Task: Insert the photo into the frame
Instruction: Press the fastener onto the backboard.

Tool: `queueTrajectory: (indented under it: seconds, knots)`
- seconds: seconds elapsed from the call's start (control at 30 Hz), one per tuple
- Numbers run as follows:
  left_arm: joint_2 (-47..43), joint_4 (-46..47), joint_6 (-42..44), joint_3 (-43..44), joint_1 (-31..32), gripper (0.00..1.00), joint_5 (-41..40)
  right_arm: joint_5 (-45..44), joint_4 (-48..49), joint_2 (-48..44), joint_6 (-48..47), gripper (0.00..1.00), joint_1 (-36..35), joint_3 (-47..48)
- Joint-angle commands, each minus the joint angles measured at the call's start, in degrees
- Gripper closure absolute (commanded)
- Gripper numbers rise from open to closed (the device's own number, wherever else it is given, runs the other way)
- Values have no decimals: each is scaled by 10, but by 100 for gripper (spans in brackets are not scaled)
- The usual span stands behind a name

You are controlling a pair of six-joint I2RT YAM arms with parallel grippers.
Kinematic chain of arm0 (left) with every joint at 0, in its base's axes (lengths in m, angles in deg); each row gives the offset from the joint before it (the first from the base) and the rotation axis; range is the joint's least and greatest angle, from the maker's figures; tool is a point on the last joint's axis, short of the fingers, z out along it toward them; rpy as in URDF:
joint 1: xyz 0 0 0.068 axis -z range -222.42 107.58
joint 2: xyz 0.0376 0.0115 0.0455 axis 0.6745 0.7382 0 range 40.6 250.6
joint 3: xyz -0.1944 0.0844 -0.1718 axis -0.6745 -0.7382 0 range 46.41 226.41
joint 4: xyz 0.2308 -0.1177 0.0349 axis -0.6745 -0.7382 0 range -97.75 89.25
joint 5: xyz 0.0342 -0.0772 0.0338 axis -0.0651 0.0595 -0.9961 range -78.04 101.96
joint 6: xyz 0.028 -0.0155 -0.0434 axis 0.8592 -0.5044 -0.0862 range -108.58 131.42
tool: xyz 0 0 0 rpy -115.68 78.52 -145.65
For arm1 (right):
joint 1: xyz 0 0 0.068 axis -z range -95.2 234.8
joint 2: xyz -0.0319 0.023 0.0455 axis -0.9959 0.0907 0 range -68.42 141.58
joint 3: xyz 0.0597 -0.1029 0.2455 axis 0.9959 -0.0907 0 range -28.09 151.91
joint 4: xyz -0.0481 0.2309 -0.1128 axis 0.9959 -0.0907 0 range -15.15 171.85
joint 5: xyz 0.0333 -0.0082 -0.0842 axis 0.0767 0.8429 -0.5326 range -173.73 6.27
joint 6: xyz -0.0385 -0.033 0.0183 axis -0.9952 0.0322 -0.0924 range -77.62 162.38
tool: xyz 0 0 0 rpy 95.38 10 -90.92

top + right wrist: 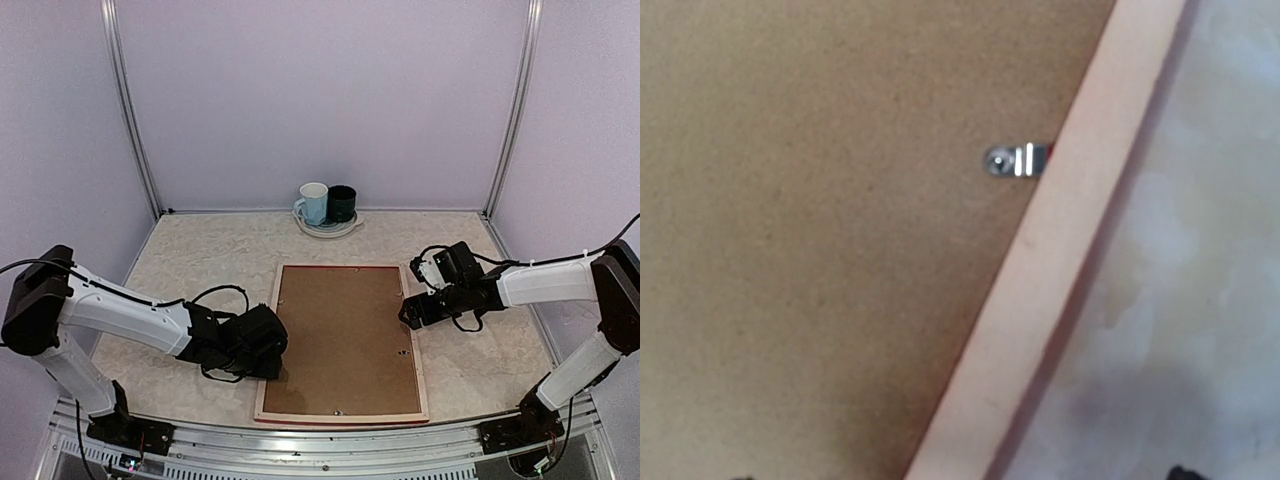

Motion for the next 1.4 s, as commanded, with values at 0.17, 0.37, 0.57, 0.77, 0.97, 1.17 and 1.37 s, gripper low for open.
queueTrajectory:
  seconds: [0.17,0.37,0.57,0.77,0.97,1.17,1.37]
  knots:
    - [-9,-3,9,-11,5,46,15,-5,8,5,-6,12,-7,-9]
    - [-8,4,9,-21,5,51,20,-3,8,4,-6,12,-6,-8]
    - [-14,7,10,-25,6,57,23,-3,8,5,-6,12,-7,-8]
    - [-21,7,10,-27,6,62,25,-3,6,4,-7,12,-7,-8]
    - [-28,8,11,-31,6,73,22,-2,5,5,-7,12,-7,-5]
    - [-30,10,11,-38,6,79,20,-3,1,2,-6,12,-7,-4]
    - [-36,13,8,-45,6,89,15,-2,-1,1,-6,12,-7,-2]
